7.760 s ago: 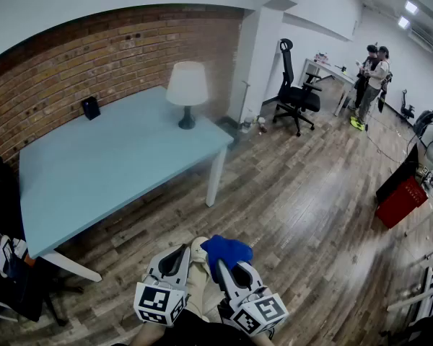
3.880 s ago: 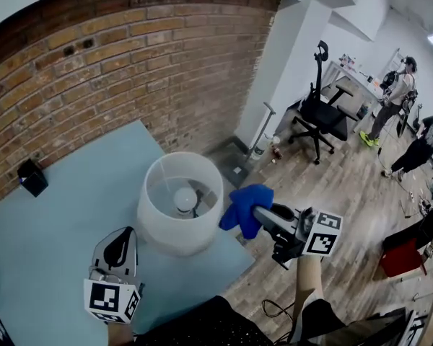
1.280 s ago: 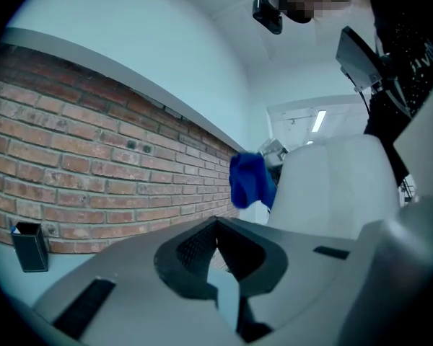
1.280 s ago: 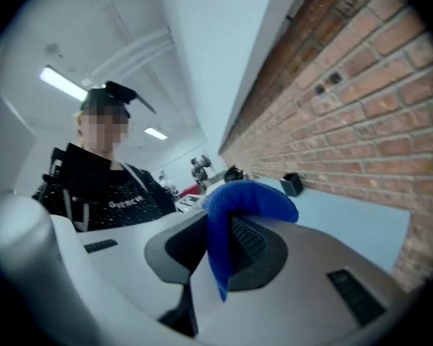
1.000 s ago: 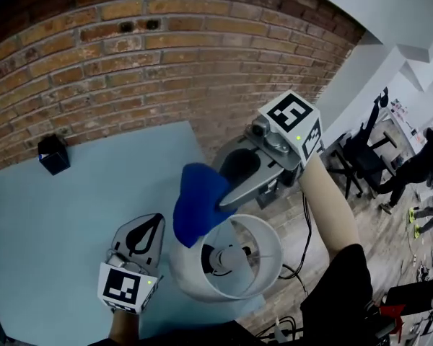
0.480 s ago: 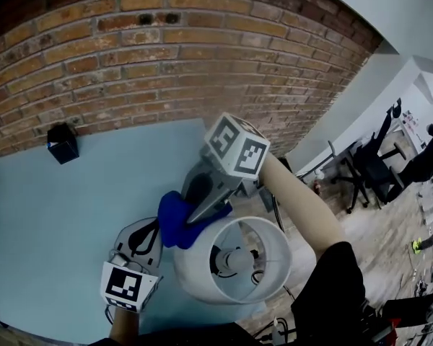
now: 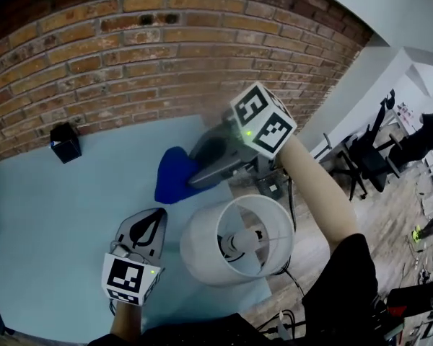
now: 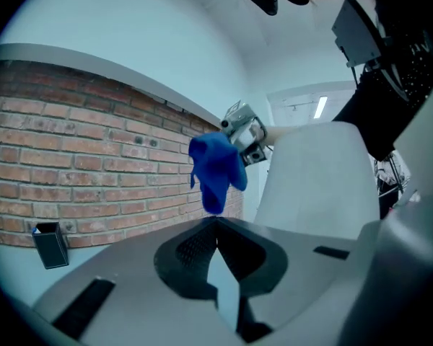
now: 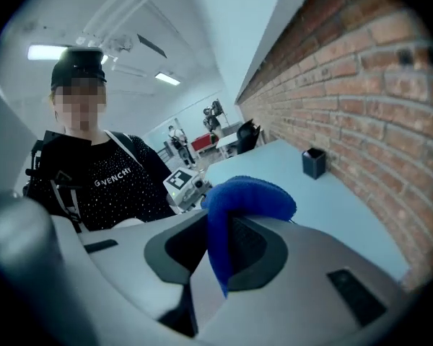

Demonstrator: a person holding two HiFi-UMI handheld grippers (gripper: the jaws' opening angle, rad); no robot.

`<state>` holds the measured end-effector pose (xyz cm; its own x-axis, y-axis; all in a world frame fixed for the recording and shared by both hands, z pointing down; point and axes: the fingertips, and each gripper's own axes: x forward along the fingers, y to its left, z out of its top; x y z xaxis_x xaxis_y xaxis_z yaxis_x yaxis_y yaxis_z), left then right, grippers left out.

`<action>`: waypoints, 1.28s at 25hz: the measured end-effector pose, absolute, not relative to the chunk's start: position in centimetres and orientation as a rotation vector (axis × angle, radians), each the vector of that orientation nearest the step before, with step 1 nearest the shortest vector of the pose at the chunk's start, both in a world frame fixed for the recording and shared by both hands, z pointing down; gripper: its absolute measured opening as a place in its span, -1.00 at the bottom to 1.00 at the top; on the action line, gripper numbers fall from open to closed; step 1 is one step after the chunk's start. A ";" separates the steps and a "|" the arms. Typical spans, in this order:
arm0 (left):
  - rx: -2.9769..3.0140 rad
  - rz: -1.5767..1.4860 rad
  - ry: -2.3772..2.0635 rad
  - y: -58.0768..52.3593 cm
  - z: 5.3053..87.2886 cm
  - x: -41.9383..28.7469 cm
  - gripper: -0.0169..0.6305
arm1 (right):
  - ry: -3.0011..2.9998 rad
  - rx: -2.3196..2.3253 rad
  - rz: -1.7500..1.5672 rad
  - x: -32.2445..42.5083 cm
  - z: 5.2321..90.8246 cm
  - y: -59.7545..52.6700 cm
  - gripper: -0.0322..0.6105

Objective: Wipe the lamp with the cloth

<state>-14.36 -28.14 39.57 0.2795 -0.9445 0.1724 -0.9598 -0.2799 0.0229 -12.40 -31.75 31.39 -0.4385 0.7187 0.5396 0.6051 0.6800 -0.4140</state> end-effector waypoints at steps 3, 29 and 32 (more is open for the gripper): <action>2.480 0.137 -1.757 -27.0 38.4 -13.6 -0.92 | -2.302 -0.760 0.089 -10.7 25.6 -30.5 -0.71; 2.738 0.066 -1.373 -15.6 37.2 -12.1 -0.92 | -2.510 1.156 0.314 -6.9 32.3 -17.7 -0.71; 2.721 0.087 -1.383 -15.2 38.2 -12.7 -0.92 | -2.502 1.171 0.423 -7.3 37.3 -16.7 -0.71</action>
